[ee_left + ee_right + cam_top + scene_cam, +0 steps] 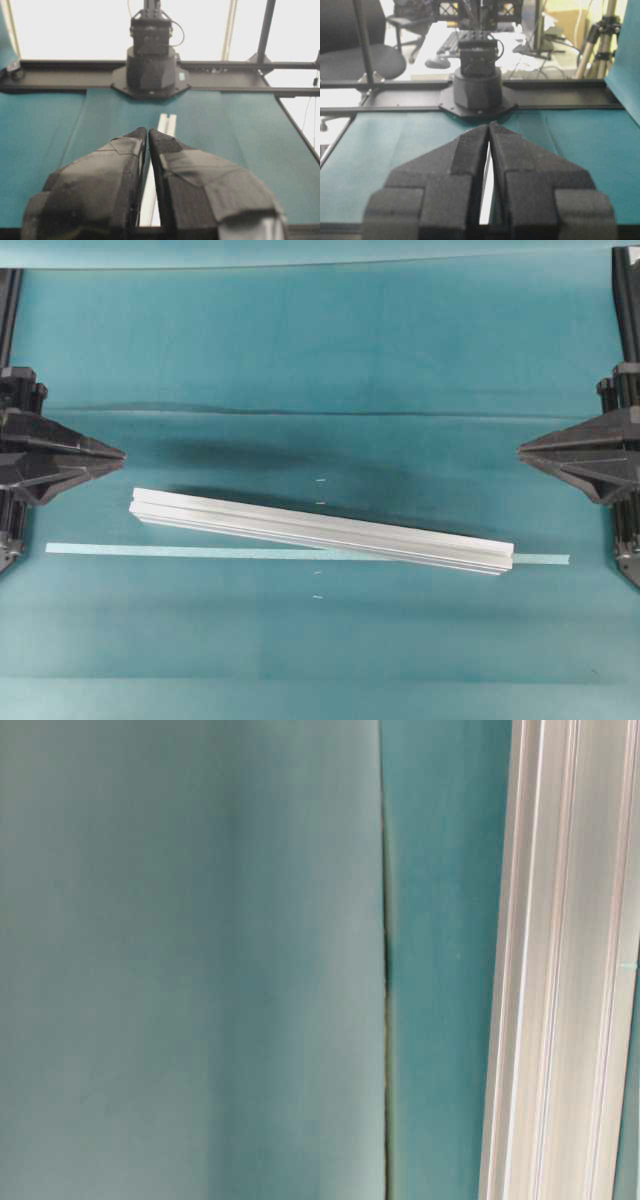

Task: Lift the metal rail with both hands.
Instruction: 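Move both open grippers down over the two ends of the silver rail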

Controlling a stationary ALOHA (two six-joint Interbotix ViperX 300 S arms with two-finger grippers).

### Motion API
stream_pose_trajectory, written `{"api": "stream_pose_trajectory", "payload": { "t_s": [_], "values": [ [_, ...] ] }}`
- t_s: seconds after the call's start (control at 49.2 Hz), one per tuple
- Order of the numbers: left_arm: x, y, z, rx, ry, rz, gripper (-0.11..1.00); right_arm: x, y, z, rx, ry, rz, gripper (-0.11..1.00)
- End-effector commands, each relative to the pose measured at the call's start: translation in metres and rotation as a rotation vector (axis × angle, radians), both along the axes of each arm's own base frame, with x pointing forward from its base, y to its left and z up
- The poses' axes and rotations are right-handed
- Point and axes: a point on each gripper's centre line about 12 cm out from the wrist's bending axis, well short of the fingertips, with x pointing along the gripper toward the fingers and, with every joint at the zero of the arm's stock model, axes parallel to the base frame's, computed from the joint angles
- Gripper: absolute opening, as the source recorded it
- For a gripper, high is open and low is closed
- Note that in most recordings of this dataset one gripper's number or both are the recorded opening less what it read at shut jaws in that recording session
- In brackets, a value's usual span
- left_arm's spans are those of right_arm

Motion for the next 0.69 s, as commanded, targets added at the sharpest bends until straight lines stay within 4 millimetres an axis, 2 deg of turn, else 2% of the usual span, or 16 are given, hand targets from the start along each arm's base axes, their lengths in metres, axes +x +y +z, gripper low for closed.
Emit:
{"api": "stream_pose_trajectory", "payload": {
  "t_s": [0.0,0.041,0.122,0.203,0.406,0.67],
  "values": [
    [0.003,-0.002,0.015,-0.012,-0.005,-0.013,0.14,0.003,0.001,0.002,0.017,-0.002,0.004,0.14],
    [0.005,-0.002,0.018,-0.018,0.019,-0.013,0.12,0.003,0.000,0.004,0.042,0.005,-0.002,0.14],
    [0.008,-0.002,0.021,-0.026,0.091,-0.011,0.00,0.005,-0.001,0.006,0.106,0.038,-0.006,0.03],
    [0.011,-0.001,0.028,-0.026,0.164,-0.007,-0.06,0.007,-0.002,0.009,0.153,0.091,-0.008,-0.02],
    [0.021,0.006,0.050,-0.007,0.302,0.028,-0.06,0.018,-0.005,0.024,0.196,0.234,-0.027,-0.03],
    [0.043,0.013,0.054,0.010,0.501,0.053,-0.06,0.042,-0.008,0.025,0.291,0.515,-0.061,-0.03]
  ]
}}
